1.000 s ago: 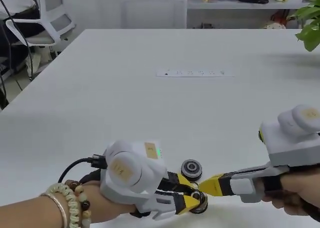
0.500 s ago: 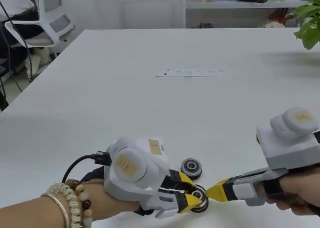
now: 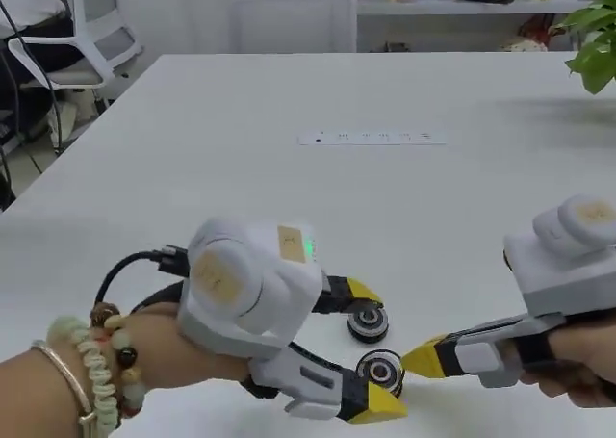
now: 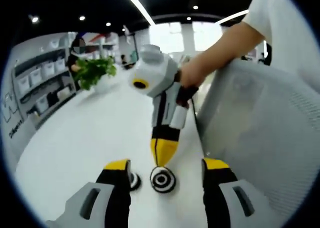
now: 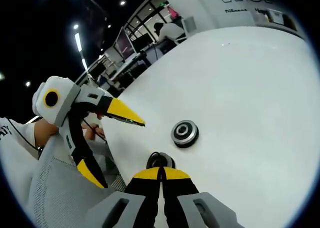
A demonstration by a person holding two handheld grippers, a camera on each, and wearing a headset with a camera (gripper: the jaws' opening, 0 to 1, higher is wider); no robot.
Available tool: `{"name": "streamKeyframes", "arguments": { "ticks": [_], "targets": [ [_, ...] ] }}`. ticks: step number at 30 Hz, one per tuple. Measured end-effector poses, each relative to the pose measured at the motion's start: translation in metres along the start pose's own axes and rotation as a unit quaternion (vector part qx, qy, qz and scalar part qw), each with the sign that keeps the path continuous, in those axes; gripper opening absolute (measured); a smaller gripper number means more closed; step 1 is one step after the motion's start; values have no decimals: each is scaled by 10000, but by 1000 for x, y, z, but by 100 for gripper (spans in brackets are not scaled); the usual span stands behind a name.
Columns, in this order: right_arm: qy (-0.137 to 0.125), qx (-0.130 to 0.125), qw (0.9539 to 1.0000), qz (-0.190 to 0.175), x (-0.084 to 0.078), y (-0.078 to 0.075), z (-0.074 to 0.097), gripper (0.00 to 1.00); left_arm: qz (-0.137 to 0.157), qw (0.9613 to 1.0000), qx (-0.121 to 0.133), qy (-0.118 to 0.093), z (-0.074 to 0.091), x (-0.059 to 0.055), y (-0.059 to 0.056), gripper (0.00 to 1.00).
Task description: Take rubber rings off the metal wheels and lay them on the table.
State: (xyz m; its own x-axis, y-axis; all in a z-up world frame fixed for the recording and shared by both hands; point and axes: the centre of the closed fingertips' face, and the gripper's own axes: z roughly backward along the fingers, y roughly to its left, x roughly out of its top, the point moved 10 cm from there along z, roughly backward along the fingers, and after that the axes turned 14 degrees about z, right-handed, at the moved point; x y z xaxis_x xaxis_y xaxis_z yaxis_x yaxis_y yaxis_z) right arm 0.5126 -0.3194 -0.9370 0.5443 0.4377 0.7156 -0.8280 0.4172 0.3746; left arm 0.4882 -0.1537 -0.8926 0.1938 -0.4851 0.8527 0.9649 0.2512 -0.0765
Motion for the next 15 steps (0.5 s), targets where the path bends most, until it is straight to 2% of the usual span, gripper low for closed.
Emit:
{"name": "streamKeyframes", "arguments": {
  "ticks": [3,7,10,12,15],
  "targets": [
    [-21,14,10000,-20,0,-1,3,0,-158,9999,46,38,11,10,0,62],
    [-83,34,10000,-38,2,0,5,0,60,9999,42,95,33,16,-3,69],
    [-93,-3,10000,8,2,0,8,0,78,9993,320,-153,49,18,-5,72],
    [-142,-13,9999,-34,3,0,10,0,232,9983,458,-259,59,17,-6,74],
    [-206,-47,9998,-24,5,1,13,0,306,9966,685,-343,76,14,-6,77]
  ]
}}
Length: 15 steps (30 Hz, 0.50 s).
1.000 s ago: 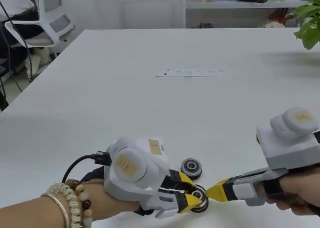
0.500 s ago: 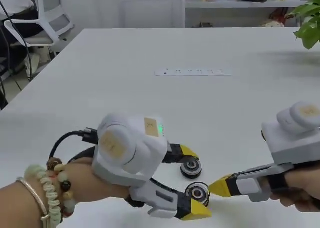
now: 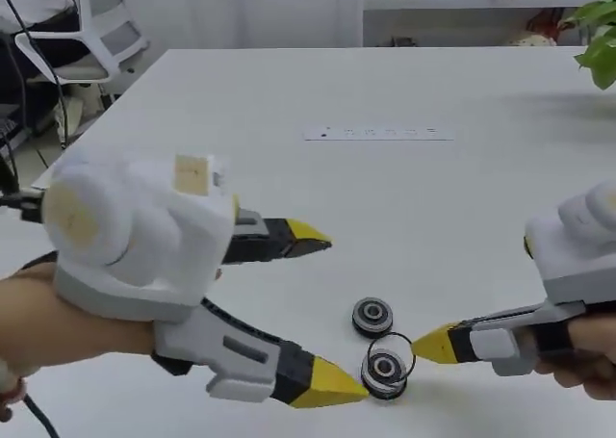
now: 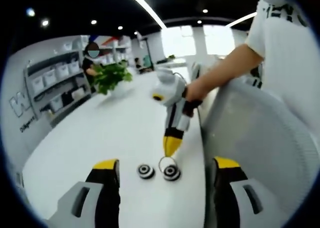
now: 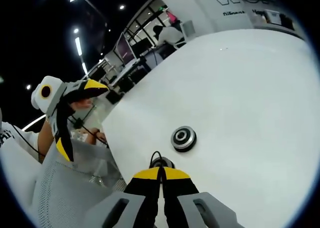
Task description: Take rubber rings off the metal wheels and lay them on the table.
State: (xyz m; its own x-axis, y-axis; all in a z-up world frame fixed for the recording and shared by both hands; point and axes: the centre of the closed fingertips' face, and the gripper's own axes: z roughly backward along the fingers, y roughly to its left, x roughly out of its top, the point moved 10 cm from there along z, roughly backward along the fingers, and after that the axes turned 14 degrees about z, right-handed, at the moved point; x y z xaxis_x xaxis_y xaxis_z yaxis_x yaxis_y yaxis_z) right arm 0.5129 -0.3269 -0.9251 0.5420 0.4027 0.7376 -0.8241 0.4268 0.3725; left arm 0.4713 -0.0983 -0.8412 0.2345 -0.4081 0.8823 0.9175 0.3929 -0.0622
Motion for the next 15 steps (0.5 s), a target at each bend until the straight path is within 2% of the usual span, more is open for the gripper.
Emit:
{"name": "streamKeyframes", "arguments": {
  "ticks": [3,6,10,15],
  "targets": [
    [-52,-21,10000,10,2,1,3,0,162,9990,408,-105,18,-4,4,81],
    [-194,-69,9998,-20,6,1,7,0,331,9968,686,-233,31,-10,4,83],
    [-432,-118,9990,-67,11,2,15,0,569,9942,874,-245,43,-24,1,86],
    [-671,-248,9974,-113,16,-1,23,0,836,9905,1052,-306,50,-37,-4,89]
  ]
}}
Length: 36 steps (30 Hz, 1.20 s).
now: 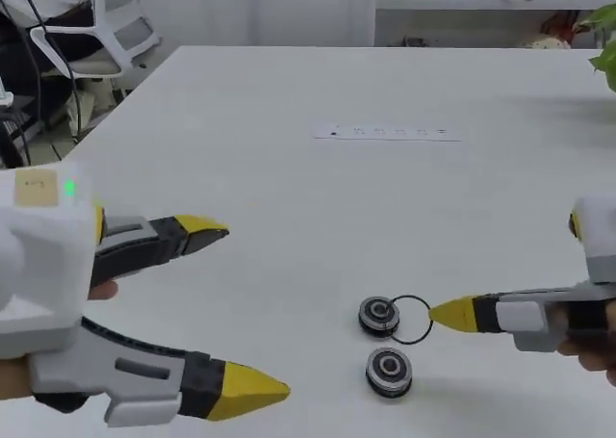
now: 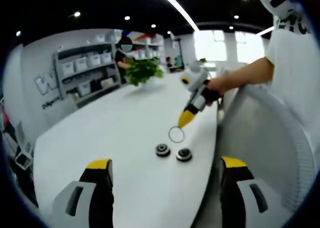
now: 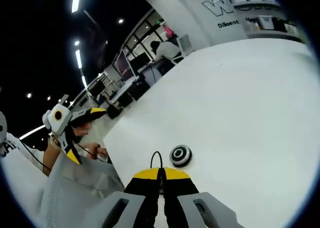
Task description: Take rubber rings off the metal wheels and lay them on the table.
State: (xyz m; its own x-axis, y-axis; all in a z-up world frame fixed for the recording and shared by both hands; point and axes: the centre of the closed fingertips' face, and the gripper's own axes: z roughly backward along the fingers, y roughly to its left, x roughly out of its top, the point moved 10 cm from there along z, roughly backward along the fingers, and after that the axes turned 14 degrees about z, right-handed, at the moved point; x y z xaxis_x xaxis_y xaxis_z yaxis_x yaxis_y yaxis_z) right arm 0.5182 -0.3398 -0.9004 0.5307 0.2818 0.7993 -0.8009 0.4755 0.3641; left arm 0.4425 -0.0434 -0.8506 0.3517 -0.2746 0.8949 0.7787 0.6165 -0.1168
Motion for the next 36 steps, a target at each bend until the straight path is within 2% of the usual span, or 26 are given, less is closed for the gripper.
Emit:
{"name": "streamKeyframes", "arguments": {
  "ticks": [7,10,15,20,25,31,36],
  "targets": [
    [-465,-130,9986,-204,10,-3,11,0,331,9992,174,-124,3,-14,-1,94],
    [-650,-135,9971,-369,14,-3,14,0,407,9990,189,-81,3,-20,-3,93],
    [-869,-146,9958,-252,25,3,17,0,534,9983,221,-43,3,-27,-5,94],
    [-1100,30,9936,-257,37,15,12,0,483,9985,240,69,2,-31,-7,94],
    [-973,182,9951,2,48,26,1,0,459,9986,230,151,1,-33,-8,94],
    [-770,453,9955,307,61,40,-21,0,524,9982,257,125,2,-34,-8,95],
    [-253,528,9963,630,62,48,-46,0,621,9975,336,53,4,-35,-7,94]
  ]
}}
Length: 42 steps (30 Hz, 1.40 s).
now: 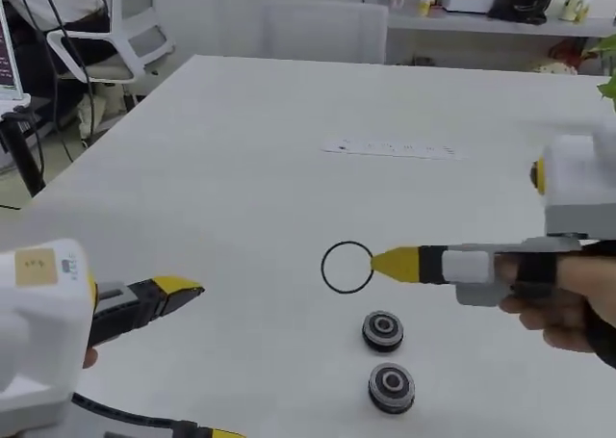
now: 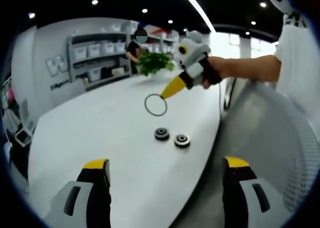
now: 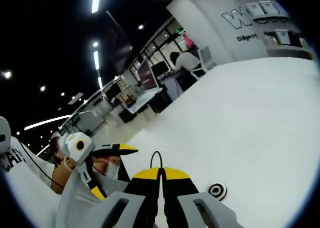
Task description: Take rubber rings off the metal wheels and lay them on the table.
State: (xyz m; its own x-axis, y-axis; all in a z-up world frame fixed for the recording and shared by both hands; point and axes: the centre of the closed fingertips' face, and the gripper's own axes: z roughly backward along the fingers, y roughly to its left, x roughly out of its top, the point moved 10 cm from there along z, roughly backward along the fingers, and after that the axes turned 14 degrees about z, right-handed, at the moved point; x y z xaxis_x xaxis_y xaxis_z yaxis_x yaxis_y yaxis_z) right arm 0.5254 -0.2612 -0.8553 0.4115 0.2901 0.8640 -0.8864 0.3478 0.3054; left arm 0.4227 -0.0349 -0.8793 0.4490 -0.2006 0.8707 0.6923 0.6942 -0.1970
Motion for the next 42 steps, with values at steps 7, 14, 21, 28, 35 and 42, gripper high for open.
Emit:
{"name": "streamKeyframes", "arguments": {
  "ticks": [7,14,21,28,35,42],
  "targets": [
    [860,95,9961,153,-20,2,-37,0,48,10000,14,0,0,-1,1,94],
    [1345,65,9909,-37,-48,-3,-56,0,63,10000,18,40,-1,-2,0,94],
    [1490,-40,9881,-377,-66,-9,-62,0,74,10000,19,51,-1,-3,1,93],
    [1631,-130,9862,-243,-73,-10,-65,0,88,9999,27,48,-1,-3,1,93],
    [1868,-133,9819,264,-76,-5,-67,7,88,9999,35,33,-1,-2,2,93],
    [1932,-176,9783,729,-71,-3,-59,11,110,9999,10,43,-1,-3,3,93]
  ]
}}
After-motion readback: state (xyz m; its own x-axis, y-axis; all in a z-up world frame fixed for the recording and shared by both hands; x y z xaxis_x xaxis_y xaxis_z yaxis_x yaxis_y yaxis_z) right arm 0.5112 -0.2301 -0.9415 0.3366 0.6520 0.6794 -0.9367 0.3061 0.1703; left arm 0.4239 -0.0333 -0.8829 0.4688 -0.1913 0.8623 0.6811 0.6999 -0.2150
